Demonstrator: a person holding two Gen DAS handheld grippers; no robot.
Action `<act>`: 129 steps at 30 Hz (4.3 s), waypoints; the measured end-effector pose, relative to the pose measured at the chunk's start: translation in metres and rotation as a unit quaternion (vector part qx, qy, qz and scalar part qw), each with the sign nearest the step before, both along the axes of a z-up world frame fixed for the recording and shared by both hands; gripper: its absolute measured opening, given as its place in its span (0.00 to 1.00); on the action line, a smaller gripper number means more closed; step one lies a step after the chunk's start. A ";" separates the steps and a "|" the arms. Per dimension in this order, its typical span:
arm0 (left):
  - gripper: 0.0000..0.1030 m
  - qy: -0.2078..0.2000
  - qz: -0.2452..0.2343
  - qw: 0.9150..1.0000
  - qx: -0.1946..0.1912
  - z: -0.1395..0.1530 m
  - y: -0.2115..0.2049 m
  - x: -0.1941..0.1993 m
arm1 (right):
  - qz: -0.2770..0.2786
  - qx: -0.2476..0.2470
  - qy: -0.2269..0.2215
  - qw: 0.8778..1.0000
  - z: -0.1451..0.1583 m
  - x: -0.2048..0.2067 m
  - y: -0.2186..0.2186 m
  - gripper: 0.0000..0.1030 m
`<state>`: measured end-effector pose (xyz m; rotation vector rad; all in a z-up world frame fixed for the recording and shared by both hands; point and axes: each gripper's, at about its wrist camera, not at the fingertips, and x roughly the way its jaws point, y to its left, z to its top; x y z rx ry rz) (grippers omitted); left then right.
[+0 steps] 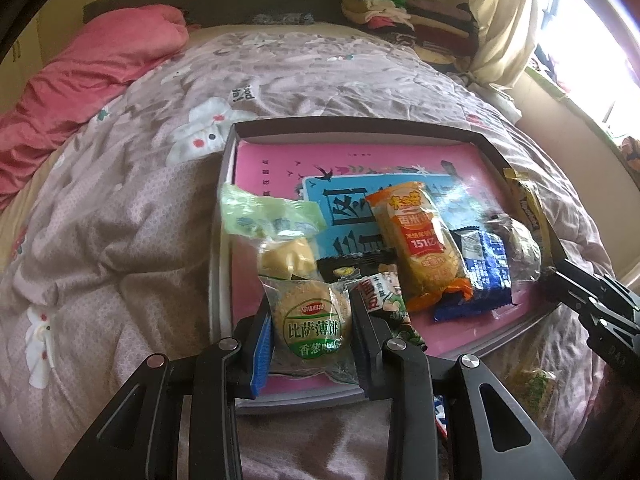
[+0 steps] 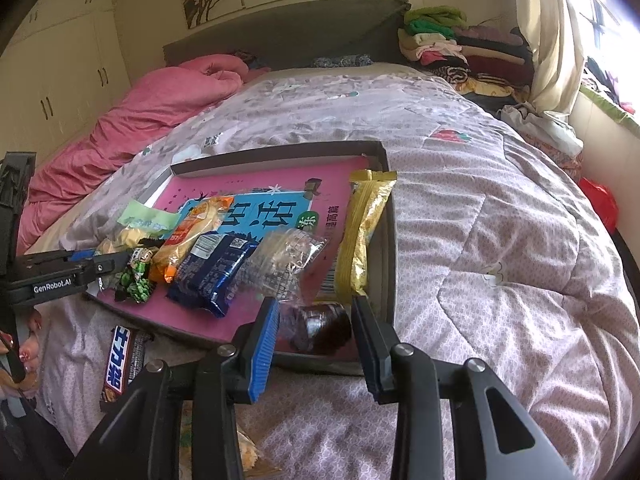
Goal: Organize snacks
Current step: 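Open both tools to release the pastry bag and chocolate in the tray, then move both open tools back toward the chocolate bar and crispy pastry bag, then grasp the blue-and-white chocolate bar with the left tool while the right tool grasps the crispy pastry bag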
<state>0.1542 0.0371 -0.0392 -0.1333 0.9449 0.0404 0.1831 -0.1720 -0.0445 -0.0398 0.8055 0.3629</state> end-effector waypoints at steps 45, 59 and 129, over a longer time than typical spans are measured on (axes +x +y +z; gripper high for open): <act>0.70 -0.024 -0.038 0.999 -0.030 0.035 -0.019 -0.040 | 0.023 0.051 -0.032 0.998 0.031 -0.039 -0.006 0.45; 0.70 0.013 -0.054 0.998 -0.034 0.020 -0.046 -0.054 | 0.070 0.047 -0.015 0.996 0.033 -0.062 0.007 0.57; 0.28 0.053 -0.038 0.995 -0.079 0.000 -0.041 -0.058 | 0.106 0.055 -0.006 0.993 0.017 -0.063 0.013 0.43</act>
